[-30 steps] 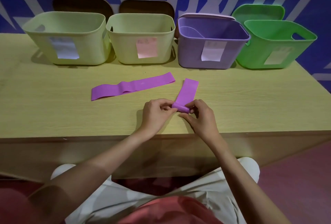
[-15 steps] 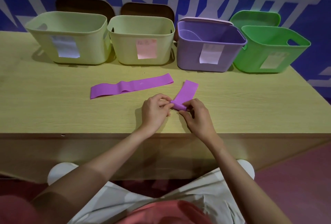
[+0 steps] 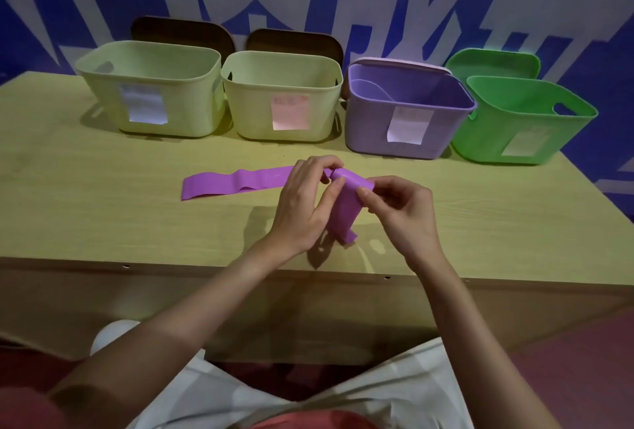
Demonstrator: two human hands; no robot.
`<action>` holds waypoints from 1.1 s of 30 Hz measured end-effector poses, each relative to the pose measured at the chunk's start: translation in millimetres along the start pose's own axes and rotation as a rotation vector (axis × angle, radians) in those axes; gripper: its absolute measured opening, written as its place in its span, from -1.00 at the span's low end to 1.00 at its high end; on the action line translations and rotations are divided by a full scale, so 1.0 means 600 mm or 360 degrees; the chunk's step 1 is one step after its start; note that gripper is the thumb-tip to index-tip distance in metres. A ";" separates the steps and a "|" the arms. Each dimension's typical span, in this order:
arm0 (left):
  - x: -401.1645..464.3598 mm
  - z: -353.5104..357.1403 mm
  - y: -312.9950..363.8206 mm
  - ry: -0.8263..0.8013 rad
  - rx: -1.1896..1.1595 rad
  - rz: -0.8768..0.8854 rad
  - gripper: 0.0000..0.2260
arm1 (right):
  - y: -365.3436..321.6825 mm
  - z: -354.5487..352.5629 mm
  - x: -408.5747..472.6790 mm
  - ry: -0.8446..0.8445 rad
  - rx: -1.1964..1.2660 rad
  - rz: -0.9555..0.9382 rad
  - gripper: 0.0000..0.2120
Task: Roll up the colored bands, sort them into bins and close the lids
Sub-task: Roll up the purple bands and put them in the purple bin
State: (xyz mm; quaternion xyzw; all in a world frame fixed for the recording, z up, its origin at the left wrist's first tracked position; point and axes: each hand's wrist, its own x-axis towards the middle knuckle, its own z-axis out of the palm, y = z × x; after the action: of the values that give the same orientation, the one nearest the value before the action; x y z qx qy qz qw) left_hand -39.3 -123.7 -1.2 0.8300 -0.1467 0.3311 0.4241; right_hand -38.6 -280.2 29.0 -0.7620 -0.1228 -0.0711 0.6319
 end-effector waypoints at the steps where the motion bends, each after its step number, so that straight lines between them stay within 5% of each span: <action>1: 0.004 -0.004 0.004 0.0004 0.0005 0.0025 -0.76 | -0.009 0.000 -0.001 -0.0026 0.0066 0.0015 -0.89; 7: 0.053 -0.020 0.006 0.0072 0.0162 0.0233 -0.73 | -0.043 0.003 0.032 -0.0099 0.0263 -0.0041 -0.82; 18: 0.179 0.008 -0.026 0.0388 0.0156 0.0045 -0.65 | -0.053 0.016 0.173 -0.0067 -0.0046 -0.0562 -0.78; 33: 0.304 0.057 -0.094 0.0405 -0.0028 -0.0046 -0.54 | -0.036 0.017 0.321 -0.0012 0.0226 -0.0503 -0.75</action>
State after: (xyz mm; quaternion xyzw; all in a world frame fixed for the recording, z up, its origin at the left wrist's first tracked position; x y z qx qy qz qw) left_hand 139.2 -110.6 73.1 0.7796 -0.0827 0.4264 0.4512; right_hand 139.6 -247.6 98.4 -0.6870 -0.2481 -0.1579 0.6645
